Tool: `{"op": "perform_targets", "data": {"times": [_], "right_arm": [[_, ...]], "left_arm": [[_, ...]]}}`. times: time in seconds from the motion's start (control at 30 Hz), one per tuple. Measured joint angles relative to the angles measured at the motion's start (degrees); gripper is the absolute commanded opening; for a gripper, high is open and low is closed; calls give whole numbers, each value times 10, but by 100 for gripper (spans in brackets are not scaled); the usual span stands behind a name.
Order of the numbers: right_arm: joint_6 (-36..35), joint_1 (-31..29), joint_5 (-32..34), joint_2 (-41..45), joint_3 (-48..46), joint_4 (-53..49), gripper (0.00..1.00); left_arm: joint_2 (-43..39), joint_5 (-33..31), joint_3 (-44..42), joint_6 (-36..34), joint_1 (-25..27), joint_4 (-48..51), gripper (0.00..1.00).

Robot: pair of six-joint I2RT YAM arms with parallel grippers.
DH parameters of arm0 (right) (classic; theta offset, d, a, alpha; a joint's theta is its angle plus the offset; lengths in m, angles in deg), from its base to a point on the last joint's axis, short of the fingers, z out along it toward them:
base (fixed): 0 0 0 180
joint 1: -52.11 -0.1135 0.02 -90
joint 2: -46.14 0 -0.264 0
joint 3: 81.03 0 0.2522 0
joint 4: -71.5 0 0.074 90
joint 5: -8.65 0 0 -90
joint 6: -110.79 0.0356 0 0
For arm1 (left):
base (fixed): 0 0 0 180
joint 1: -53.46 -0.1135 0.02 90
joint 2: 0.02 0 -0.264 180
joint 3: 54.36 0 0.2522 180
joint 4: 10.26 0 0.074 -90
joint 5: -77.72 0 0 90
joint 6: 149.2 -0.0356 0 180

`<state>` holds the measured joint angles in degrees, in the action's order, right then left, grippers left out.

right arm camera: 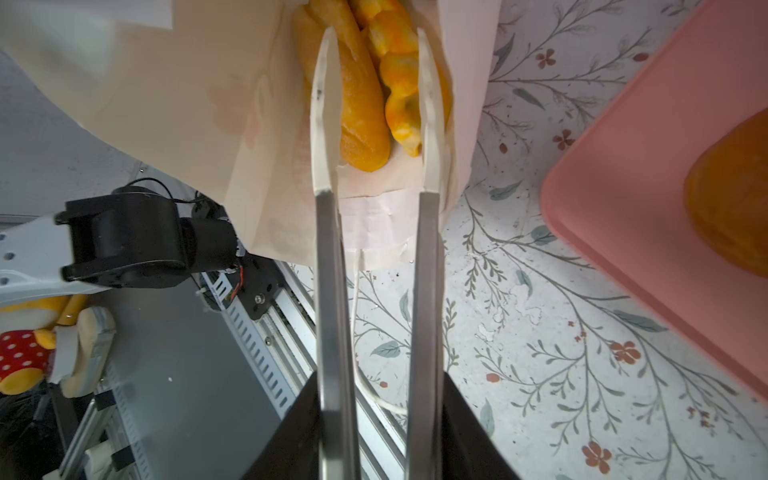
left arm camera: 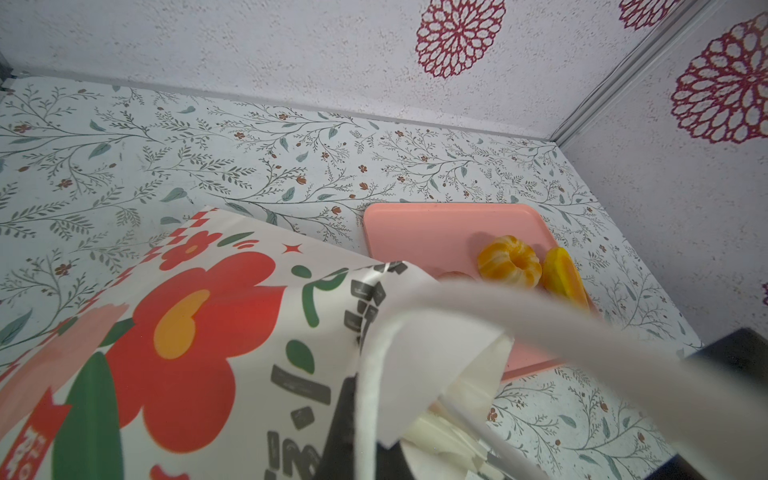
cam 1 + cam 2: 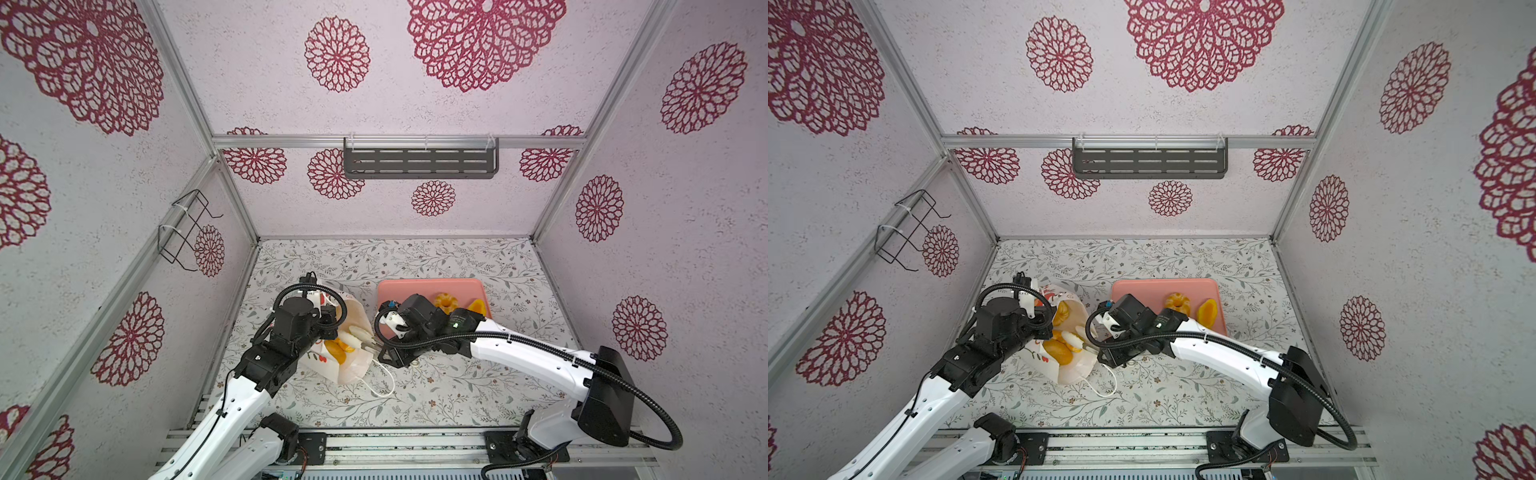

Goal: Take the fake bread out of the paper bag
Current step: 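Reach the right gripper into the bag and close on another yellow bread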

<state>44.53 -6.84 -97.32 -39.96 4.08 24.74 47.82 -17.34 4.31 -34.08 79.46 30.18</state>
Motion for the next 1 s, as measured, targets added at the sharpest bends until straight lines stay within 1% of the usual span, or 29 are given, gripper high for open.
{"op": "perform_targets", "data": {"times": [0.17, 0.33, 0.6, 0.8, 1.0], "right_arm": [[-37, -22, 34, -35, 34, -37, 41], [-51, -36, 64, -65, 43, -57, 41], [-58, -46, 108, -92, 59, -95, 41], [-57, -51, 139, -93, 77, -121, 36], [-55, -51, 163, -93, 92, -150, 35]], "left_arm": [[14, 7, 10, 0, 0, -1, 0], [21, 26, 11, 0, 0, -6, 0], [24, 42, 11, 1, 0, -12, 0], [24, 45, 11, 7, 2, -16, 0], [24, 45, 11, 12, 8, -21, 0]]}}
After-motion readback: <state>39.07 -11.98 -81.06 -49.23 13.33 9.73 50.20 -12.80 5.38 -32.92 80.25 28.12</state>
